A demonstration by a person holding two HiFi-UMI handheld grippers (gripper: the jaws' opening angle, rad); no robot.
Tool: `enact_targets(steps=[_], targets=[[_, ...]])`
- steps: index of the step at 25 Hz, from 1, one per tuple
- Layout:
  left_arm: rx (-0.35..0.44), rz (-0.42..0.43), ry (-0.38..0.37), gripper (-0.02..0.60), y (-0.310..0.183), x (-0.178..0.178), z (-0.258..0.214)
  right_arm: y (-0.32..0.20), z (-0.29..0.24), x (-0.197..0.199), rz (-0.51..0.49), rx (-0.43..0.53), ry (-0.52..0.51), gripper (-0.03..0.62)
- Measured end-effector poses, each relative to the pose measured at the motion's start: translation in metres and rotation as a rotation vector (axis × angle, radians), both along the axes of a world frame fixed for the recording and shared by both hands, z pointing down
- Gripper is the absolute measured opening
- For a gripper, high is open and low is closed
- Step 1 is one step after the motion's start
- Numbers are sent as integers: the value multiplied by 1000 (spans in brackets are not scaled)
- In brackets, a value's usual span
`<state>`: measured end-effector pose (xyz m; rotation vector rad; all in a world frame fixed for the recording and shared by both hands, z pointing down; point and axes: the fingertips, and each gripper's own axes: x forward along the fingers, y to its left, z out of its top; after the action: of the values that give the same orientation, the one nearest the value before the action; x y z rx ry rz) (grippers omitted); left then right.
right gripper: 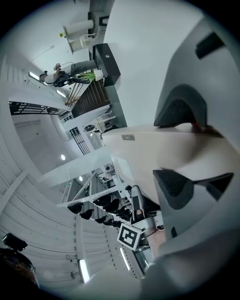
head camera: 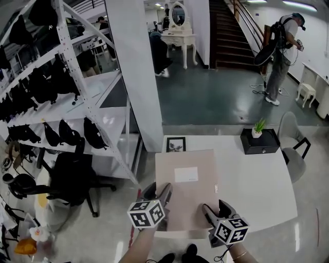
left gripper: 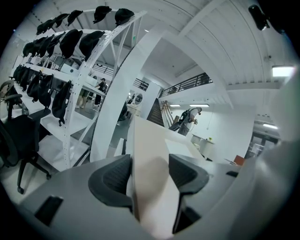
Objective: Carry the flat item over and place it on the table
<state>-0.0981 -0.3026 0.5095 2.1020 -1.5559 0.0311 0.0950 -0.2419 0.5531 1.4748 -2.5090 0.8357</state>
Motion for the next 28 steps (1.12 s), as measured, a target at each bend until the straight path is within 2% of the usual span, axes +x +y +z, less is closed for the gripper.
enact_targets(steps=[28], targets=[[-178,33,-22,256,-43,23,57,-27,42,20,36,-133,3,284]])
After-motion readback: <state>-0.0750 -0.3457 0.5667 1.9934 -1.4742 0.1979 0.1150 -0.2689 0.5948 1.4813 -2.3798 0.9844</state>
